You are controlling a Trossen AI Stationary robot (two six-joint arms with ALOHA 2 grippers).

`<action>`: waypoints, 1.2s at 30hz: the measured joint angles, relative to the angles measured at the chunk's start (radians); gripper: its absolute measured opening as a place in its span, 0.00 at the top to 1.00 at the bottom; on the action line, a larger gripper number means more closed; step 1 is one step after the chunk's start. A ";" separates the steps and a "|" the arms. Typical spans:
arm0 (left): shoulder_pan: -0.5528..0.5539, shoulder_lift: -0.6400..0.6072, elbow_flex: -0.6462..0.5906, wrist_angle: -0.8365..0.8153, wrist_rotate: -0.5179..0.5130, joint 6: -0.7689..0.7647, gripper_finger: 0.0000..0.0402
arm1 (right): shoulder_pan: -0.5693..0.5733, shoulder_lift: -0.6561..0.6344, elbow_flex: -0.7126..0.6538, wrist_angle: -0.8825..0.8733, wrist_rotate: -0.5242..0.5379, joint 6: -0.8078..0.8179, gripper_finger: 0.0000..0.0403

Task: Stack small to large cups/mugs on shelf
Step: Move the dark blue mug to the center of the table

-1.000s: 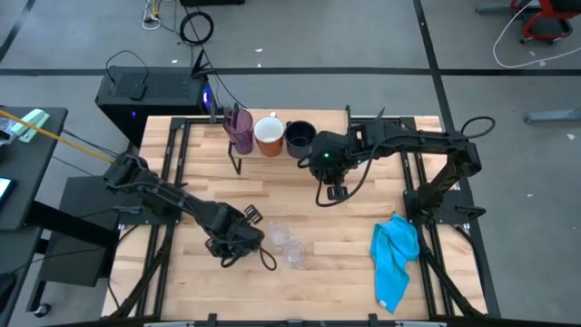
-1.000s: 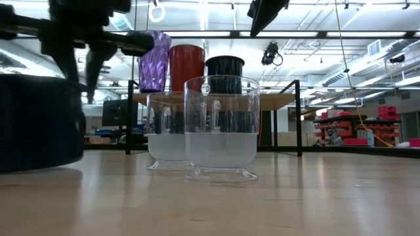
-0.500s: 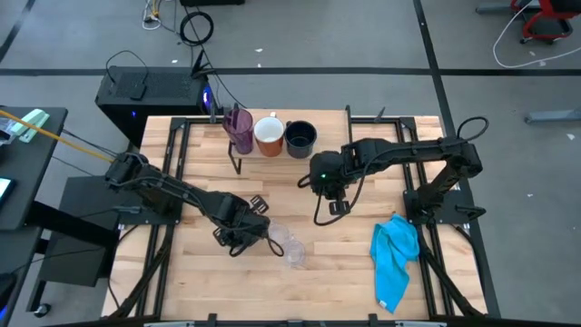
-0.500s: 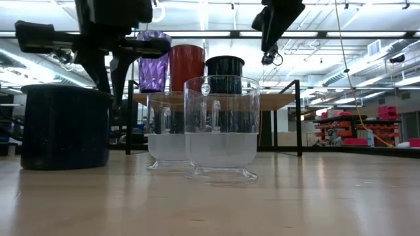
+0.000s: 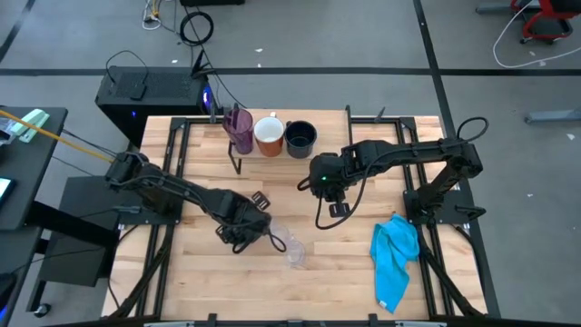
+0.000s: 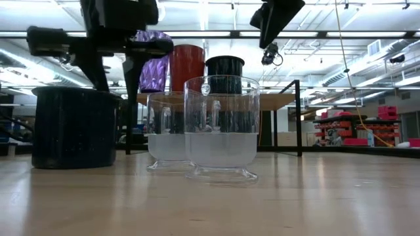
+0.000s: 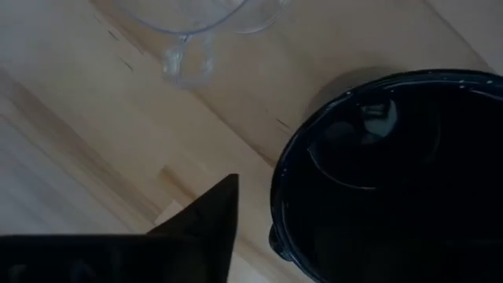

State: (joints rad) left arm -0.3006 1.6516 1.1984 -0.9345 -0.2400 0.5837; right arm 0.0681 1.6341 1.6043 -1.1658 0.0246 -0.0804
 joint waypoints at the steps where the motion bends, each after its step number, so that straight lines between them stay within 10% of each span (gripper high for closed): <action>1: -0.007 -0.008 -0.001 -0.005 -0.001 -0.003 0.58 | 0.000 0.000 0.000 0.001 0.000 -0.001 0.73; 10: -0.053 -0.149 -0.001 -0.045 -0.029 -0.228 0.54 | 0.000 0.000 0.000 0.014 0.000 -0.011 0.73; 22: -0.036 -0.221 -0.081 -0.125 0.049 -1.172 0.68 | -0.008 -0.030 0.000 -0.007 0.037 -0.047 0.73; 36: 0.041 -0.211 -0.160 -0.079 0.114 -1.298 0.60 | -0.045 -0.195 0.001 0.040 0.046 0.000 0.73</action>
State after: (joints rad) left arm -0.2599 1.4403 1.0386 -1.0139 -0.1262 -0.7139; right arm 0.0235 1.4391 1.6054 -1.1262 0.0704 -0.0802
